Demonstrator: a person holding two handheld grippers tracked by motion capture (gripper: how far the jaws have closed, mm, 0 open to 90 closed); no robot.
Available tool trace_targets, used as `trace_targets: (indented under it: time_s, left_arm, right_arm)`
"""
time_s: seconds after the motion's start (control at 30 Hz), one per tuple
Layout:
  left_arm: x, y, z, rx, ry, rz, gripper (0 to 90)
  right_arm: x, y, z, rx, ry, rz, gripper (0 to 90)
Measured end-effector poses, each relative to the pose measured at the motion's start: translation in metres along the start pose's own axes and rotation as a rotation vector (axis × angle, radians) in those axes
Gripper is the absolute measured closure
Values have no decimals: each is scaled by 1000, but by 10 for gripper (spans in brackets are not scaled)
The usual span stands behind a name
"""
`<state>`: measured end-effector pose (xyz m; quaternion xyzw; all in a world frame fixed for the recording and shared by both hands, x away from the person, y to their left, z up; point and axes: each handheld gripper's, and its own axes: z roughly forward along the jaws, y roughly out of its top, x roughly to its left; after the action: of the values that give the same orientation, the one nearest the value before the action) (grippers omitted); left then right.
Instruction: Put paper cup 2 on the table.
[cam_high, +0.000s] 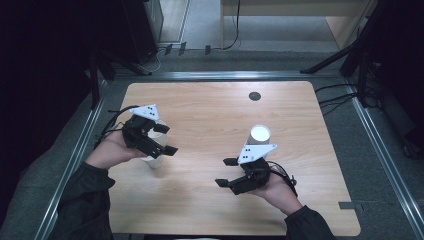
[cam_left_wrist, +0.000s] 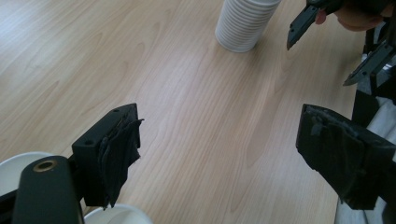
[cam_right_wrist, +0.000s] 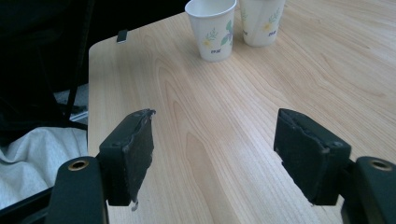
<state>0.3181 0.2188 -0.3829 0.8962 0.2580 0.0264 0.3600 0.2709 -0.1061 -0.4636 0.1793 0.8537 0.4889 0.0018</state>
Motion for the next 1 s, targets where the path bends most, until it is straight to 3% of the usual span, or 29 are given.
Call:
trace_targets:
  time_s: [0.37,0.47,0.57,0.83,1.0]
  left_arm:
    - [-9,5,24,-37,-16,-5,141]
    - [-10,5,28,-68,-57,-21,141]
    - [-11,4,32,-83,-75,-11,142]
    - [-21,6,45,-82,-46,26,143]
    - [-26,5,55,-78,-54,26,144]
  right_arm:
    - [0,0,-2,-2,1,-2,289]
    - [0,0,-3,-4,-1,-8,290]
    - [-1,-1,-4,-8,-3,-12,290]
    - [-1,-1,-8,-14,-10,-12,289]
    - [-1,-2,-9,-17,-18,-16,290]
